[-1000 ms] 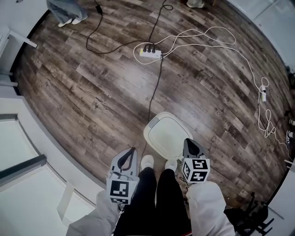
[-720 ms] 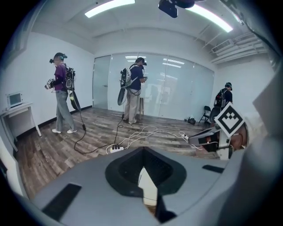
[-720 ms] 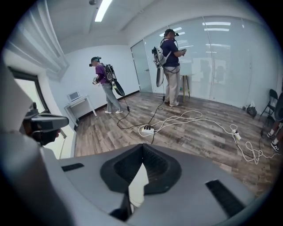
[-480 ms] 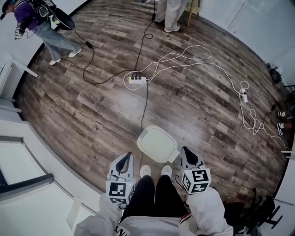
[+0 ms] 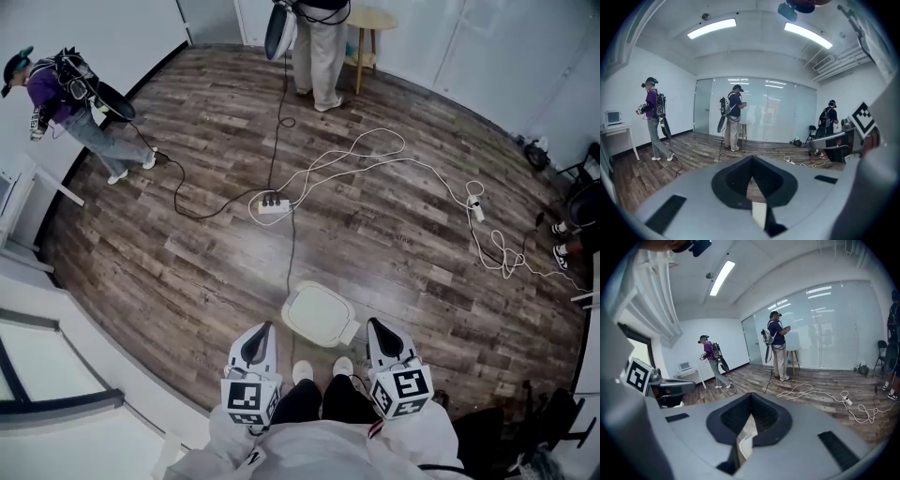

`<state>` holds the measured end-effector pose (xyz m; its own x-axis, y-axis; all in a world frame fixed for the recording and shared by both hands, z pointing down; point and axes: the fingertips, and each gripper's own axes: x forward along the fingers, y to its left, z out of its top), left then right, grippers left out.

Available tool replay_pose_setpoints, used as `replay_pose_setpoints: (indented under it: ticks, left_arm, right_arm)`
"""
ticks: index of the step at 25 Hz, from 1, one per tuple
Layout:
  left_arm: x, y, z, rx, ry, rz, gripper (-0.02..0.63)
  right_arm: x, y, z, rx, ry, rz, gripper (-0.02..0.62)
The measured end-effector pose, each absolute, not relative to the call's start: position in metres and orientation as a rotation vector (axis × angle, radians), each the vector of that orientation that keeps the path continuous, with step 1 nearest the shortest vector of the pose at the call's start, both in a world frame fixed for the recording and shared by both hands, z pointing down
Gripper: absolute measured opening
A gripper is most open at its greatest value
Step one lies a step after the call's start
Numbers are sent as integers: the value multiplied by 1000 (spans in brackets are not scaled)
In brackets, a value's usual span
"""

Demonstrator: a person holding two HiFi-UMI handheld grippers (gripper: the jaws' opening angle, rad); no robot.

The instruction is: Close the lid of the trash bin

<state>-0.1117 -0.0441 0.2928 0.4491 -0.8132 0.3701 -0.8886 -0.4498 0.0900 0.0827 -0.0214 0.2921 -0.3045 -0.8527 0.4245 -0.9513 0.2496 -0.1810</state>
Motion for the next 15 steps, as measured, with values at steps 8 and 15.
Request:
replay_pose_setpoints:
  ticks: [8, 15]
  left_arm:
    - [-116, -29, 255, 2534, -1410, 344, 5]
    - [-114, -20, 239, 2592, -1386, 331, 5]
  right_arm:
    - [54, -5, 246, 1748, -2332, 496, 23]
    - [44, 2, 231, 1766, -2345, 435, 23]
